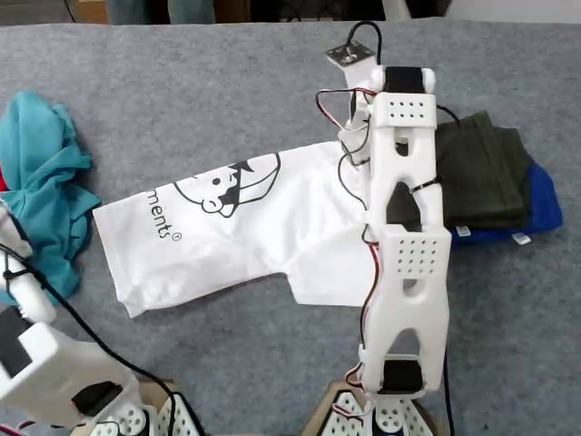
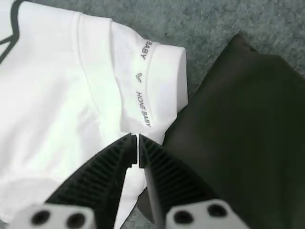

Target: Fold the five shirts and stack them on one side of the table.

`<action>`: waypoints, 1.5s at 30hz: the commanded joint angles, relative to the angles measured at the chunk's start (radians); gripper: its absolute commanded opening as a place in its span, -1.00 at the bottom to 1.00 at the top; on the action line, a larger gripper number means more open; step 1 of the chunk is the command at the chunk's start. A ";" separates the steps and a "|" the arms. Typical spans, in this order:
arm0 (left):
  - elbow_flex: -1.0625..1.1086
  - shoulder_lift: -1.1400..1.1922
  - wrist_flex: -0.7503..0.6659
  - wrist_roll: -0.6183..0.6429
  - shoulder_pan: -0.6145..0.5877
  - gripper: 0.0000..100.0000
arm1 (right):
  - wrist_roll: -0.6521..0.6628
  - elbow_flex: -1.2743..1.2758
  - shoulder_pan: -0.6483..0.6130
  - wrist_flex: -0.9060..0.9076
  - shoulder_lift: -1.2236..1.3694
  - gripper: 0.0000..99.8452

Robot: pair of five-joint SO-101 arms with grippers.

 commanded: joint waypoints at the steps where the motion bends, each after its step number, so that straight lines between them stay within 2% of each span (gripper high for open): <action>1: -0.114 -0.012 0.150 -0.006 0.082 -0.94 | 0.011 -0.062 -0.018 0.009 -0.035 -0.97; 6: -0.076 -0.048 0.255 -0.005 0.321 -0.94 | 0.014 -0.038 -0.051 0.003 -0.033 -0.97; 12: 0.159 -0.321 0.252 0.020 0.591 -0.94 | 0.014 0.005 -0.114 -0.052 0.035 -0.97; 14: 0.277 -0.382 0.199 0.044 0.644 -0.94 | 0.014 -0.004 -0.115 -0.086 0.087 -0.97; 17: 0.444 -0.388 0.094 0.041 0.647 -0.94 | 0.014 -0.028 -0.091 -0.153 0.162 -0.97; 20: 0.565 -0.342 0.025 -0.034 0.654 -0.94 | 0.012 -0.077 -0.058 -0.190 0.228 -0.97; 23: 0.625 -0.256 -0.058 -0.100 0.616 -0.94 | 0.012 -0.157 -0.044 -0.190 0.277 -0.97; 25: 0.616 -0.195 -0.063 -0.106 0.587 -0.94 | 0.012 -0.199 -0.040 -0.178 0.292 -0.97; 29: 0.547 -0.170 -0.002 -0.104 0.613 -0.94 | 0.012 -0.328 -0.041 0.009 0.280 -0.97; 35: 0.360 -0.325 0.204 -0.110 0.786 -0.94 | 0.011 -0.364 -0.037 0.017 0.174 -0.97; 40: 0.193 -0.436 0.345 -0.110 0.849 -0.94 | 0.012 -0.182 0.005 0.017 -0.045 -0.97; 42: 0.130 -0.428 0.341 -0.110 0.811 -0.94 | 0.037 -0.035 0.015 0.017 -0.199 -0.97; 45: 0.094 -0.344 0.227 -0.106 0.714 -0.94 | 0.153 0.246 0.011 0.015 -0.456 -0.97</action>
